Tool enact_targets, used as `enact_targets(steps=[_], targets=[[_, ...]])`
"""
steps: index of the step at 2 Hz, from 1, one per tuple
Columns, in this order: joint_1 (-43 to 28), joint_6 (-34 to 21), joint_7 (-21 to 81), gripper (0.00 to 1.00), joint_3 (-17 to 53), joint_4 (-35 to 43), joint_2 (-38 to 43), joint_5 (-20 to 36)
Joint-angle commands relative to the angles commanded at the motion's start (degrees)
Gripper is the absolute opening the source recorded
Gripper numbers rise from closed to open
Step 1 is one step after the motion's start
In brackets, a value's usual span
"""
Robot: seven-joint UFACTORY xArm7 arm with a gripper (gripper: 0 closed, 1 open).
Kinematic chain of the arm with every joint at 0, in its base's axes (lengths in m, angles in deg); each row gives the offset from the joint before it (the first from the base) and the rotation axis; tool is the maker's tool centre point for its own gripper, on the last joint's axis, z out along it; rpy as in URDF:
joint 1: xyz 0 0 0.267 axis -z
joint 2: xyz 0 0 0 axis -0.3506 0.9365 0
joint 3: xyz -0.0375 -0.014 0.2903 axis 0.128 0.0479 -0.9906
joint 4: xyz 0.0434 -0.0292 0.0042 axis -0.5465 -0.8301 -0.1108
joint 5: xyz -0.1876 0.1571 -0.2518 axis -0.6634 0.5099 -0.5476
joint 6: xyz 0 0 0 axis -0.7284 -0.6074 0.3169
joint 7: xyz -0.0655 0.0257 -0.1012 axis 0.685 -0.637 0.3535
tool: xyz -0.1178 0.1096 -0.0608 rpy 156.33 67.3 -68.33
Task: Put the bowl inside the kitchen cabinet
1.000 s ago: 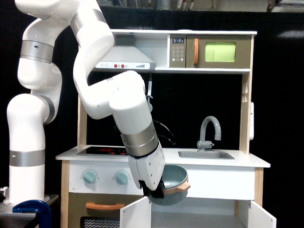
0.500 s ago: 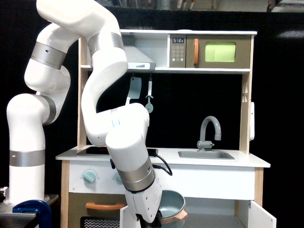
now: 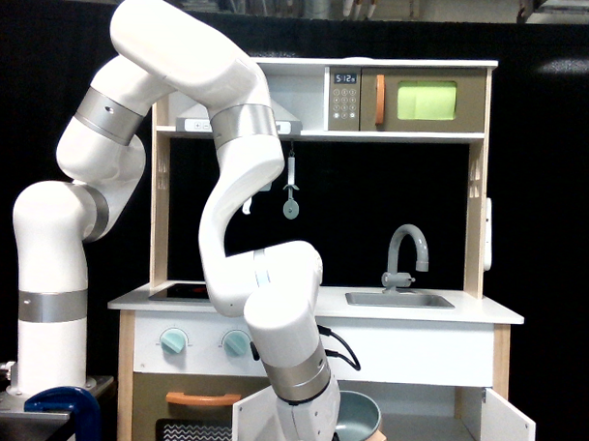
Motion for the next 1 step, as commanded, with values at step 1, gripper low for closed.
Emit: enact_targets(steps=[1], targets=[[-1.7, 5.5, -1.4, 0.00, -7.4, 4.0, 4.4, 6.0]])
